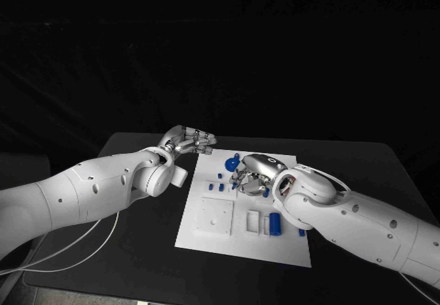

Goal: Assemble the parts on the task board

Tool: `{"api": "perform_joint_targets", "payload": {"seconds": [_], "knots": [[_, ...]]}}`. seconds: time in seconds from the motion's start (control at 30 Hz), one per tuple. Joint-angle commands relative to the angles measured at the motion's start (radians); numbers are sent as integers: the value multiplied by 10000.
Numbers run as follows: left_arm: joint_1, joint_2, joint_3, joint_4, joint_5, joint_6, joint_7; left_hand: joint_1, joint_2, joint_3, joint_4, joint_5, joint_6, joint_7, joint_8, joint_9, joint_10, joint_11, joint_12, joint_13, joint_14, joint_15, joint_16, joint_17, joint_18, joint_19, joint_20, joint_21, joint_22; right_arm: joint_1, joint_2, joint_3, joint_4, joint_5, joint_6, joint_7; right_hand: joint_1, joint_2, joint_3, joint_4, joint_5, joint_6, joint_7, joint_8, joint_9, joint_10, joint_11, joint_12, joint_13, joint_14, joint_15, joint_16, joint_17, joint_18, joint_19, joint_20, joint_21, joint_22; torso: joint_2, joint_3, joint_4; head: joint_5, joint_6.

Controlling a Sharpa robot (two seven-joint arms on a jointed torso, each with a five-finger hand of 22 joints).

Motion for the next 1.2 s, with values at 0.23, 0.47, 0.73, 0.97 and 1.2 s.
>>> {"api": "perform_joint_targets", "payload": {"seconds": [0.23,0.47,0.73,0.97,1.2], "knots": [[3,168,15,-31,338,-266,302,-10,92,3,-69,-7,8,-55,37,11,81,16,38,0,16,-15,-6,-24,-89,42,-6,25,-3,-188,376,-268,-100,-1158,-345,-156,-40,-36,87,23,18,71,5,40,10,170,-105,21,9,3,-83,112,-48,204,90,-29,-65,213,9,1,0,163,-68],[21,318,20,-94,482,-262,351,-170,117,-5,33,33,-9,-53,34,10,61,26,37,0,-9,3,-8,-33,-89,34,13,16,-9,-280,589,-388,-260,-1305,-292,-179,-44,-45,122,31,17,73,1,40,10,173,-105,23,10,-9,-83,170,-64,209,71,-26,-98,443,10,13,-8,217,-95],[77,509,25,-218,579,-253,461,-187,105,23,79,36,-34,-50,36,11,46,29,45,1,-18,7,-2,-31,-78,37,23,8,-19,-439,791,-507,-457,-1392,-238,-186,-50,-51,141,30,22,70,1,39,10,179,-106,23,11,-7,-85,179,-64,212,63,-28,-105,476,16,30,-71,258,-116],[96,598,28,-258,596,-246,527,-215,132,36,125,38,-27,-58,41,13,64,23,45,1,-6,3,0,-27,-78,36,24,4,-23,-464,897,-670,-616,-1510,-242,-179,-42,-46,162,24,-19,69,3,38,10,174,-104,24,11,-14,-81,187,-73,214,64,-25,-134,583,9,27,-34,267,-162],[102,573,29,-259,604,-237,470,-248,124,41,176,36,-47,-51,33,10,60,26,42,1,5,2,2,-22,-81,48,22,5,-26,-483,970,-794,-700,-1639,-214,-175,-37,-49,174,6,-52,76,-1,39,11,184,-106,24,11,-16,-84,195,-75,217,74,-26,-148,635,8,30,-52,277,-168]]}}
